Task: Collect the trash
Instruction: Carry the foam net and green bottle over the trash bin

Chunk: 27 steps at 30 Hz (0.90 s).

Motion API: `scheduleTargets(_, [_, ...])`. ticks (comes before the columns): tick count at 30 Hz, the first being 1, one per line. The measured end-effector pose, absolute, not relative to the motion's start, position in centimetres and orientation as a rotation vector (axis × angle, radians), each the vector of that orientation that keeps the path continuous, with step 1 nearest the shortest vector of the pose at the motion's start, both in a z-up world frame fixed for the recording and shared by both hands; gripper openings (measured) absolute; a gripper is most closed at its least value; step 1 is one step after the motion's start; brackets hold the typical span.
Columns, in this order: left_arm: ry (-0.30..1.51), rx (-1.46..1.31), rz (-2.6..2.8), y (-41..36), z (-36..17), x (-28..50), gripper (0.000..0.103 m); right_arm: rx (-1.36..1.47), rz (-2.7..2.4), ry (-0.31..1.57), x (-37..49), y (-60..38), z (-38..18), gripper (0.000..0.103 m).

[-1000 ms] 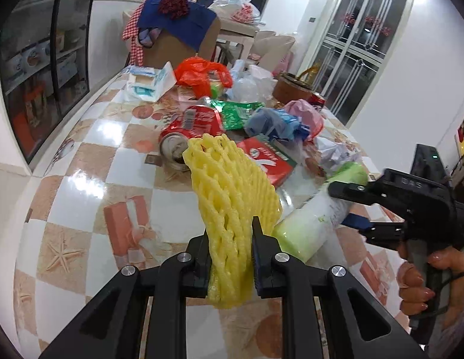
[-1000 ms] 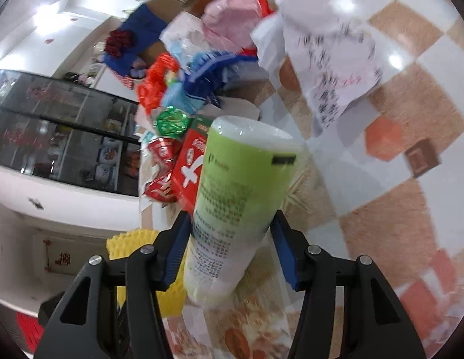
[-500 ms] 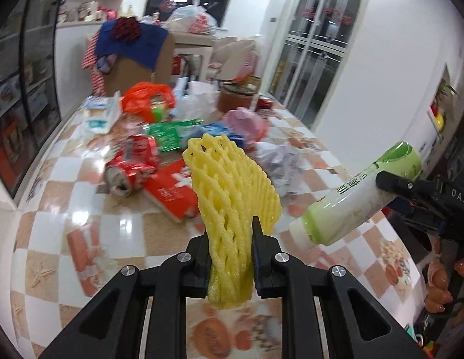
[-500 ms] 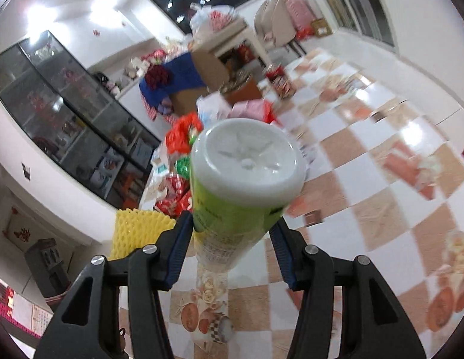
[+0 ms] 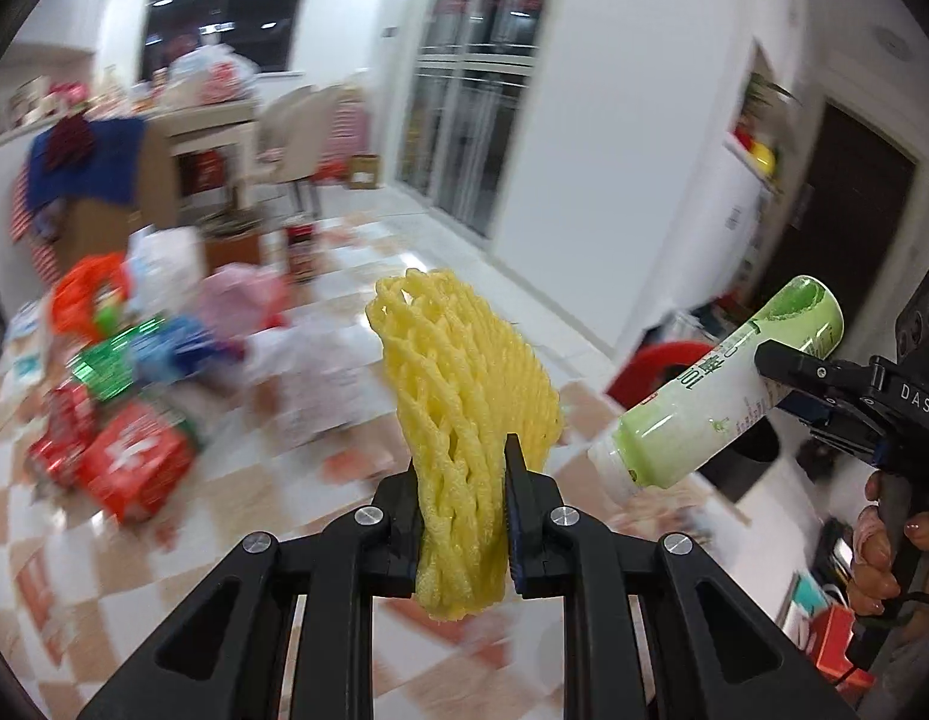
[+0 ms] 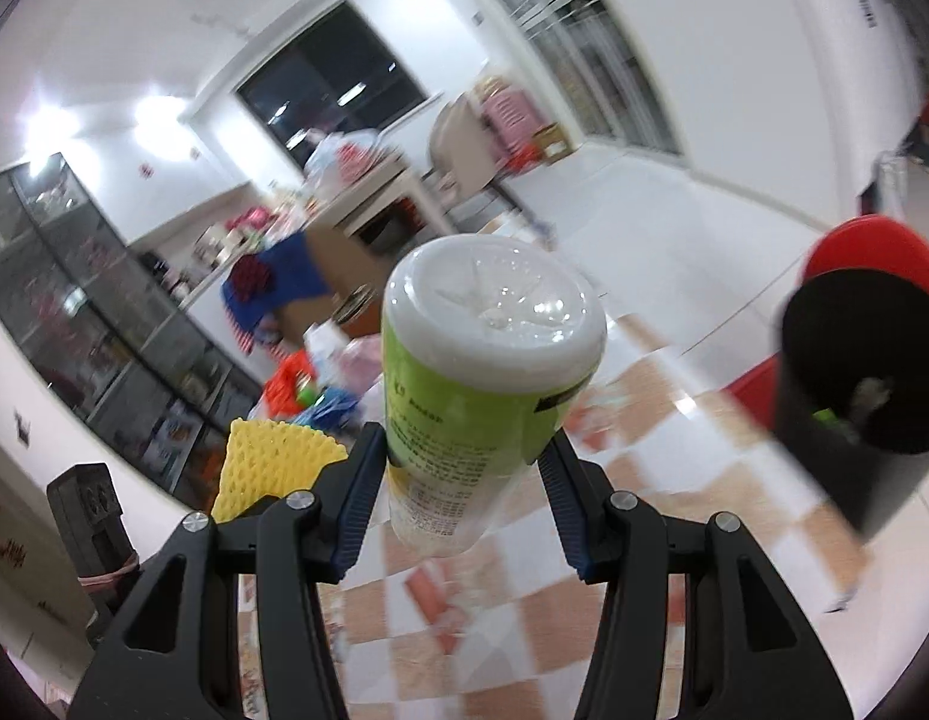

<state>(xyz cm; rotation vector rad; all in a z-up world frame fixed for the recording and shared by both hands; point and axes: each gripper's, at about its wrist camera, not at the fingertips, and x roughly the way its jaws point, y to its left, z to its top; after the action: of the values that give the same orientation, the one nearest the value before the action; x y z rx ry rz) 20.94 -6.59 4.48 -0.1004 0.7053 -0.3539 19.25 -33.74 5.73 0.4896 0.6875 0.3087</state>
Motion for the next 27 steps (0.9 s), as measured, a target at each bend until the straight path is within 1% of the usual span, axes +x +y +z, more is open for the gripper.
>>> scheduleTargets(7, [0.695,-0.021,-0.523,-16.5,5.9,22.9,0.103,0.500,0.170,0.633,17.3,-40.6,7.1,0.054])
scheduleTargets(13, [0.675,0.060,-0.645,-25.0,6.5,24.7,0.103,0.514,0.049,0.618,16.4,-45.6,6.7,0.054])
scheduleTargets(19, [0.714,0.132,-0.709,-32.1,4.7,26.7,0.103,0.513,-0.039,0.602,15.7,-50.2,6.1,0.054])
scheduleTargets(27, [0.740,0.218,-0.721,-37.7,2.1,28.9,0.103,0.462,-0.120,0.630,17.4,-53.0,4.9,0.054])
